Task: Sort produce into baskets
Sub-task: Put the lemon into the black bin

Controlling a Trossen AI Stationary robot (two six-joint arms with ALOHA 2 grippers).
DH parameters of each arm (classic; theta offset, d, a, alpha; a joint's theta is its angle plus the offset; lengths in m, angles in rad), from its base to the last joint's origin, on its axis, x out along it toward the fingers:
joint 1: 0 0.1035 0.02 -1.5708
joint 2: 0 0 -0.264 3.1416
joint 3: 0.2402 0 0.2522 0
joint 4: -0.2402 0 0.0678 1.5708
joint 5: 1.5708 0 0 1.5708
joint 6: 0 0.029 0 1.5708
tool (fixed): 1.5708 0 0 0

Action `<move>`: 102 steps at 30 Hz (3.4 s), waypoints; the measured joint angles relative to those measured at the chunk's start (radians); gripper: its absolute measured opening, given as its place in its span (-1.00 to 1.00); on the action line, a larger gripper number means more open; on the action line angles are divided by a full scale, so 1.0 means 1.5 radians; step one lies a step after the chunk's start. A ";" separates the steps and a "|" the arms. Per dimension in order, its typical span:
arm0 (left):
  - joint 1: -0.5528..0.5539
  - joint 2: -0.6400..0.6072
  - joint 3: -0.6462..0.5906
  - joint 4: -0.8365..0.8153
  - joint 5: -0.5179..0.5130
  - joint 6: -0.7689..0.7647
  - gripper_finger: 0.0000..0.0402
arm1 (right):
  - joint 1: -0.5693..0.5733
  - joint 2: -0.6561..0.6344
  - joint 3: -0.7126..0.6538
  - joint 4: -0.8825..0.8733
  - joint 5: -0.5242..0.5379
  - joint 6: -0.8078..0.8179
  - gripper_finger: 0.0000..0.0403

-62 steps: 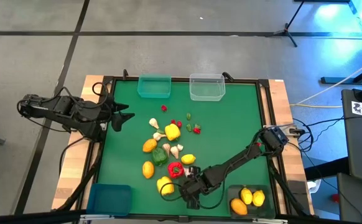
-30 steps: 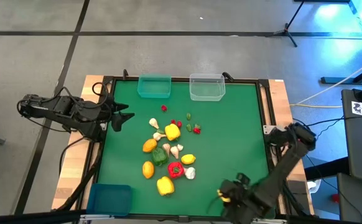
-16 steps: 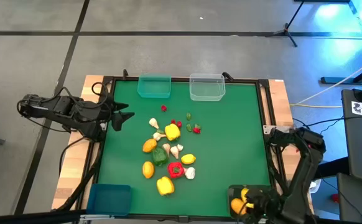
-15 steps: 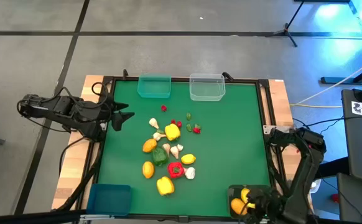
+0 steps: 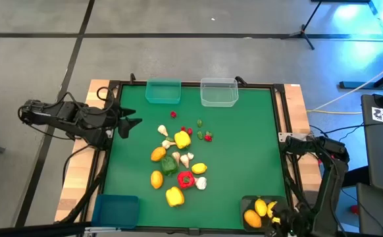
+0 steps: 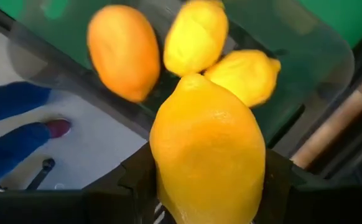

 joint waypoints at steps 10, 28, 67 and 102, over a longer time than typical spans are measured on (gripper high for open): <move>0.000 0.000 0.000 0.000 -0.011 0.000 0.54 | -0.105 0.002 0.000 -0.001 0.103 -0.138 -0.09; 0.000 0.000 0.000 -0.014 -0.011 -0.001 0.54 | -0.124 0.022 -0.039 0.008 0.020 -0.212 -0.09; 0.000 0.000 0.000 -0.014 -0.023 -0.006 0.54 | -0.163 0.022 -0.092 0.112 0.015 -0.330 0.28; 0.000 0.000 0.000 -0.015 -0.023 -0.002 0.54 | -0.495 -0.010 -0.033 0.274 0.179 -0.884 0.28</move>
